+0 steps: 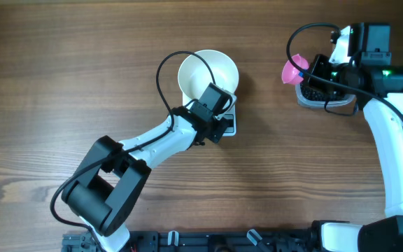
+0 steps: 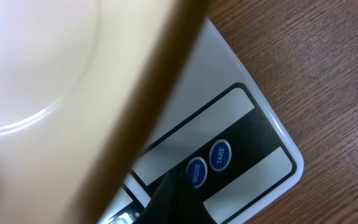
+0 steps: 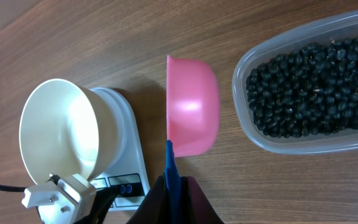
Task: Scoop item into bowl and weigh 150g on scale
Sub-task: 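Press the TARE button on the scale with left gripper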
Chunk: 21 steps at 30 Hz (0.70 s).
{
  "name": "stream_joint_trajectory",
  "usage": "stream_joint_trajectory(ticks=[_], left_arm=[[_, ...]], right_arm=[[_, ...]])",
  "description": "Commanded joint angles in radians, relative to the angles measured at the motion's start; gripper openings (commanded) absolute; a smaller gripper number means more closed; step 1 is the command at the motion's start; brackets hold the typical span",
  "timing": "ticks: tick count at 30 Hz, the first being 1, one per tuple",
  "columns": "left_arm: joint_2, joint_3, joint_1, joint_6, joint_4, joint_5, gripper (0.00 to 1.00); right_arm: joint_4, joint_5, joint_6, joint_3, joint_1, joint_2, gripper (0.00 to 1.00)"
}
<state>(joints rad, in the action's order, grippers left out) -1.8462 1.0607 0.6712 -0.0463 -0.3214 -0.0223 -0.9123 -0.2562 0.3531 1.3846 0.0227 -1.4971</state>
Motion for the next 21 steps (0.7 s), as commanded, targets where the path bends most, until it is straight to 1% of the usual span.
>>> stream_joint_trajectory(ticks=[1, 21], left_arm=[[-0.039, -0.014, -0.002, 0.029, -0.029, -0.025, 0.04], [-0.068, -0.013, -0.002, 0.033, -0.038, -0.039, 0.04]], right_arm=[[0.002, 0.018, -0.012, 0.016, -0.002, 0.011, 0.04], [0.000, 0.018, -0.013, 0.016, -0.002, 0.011, 0.04]])
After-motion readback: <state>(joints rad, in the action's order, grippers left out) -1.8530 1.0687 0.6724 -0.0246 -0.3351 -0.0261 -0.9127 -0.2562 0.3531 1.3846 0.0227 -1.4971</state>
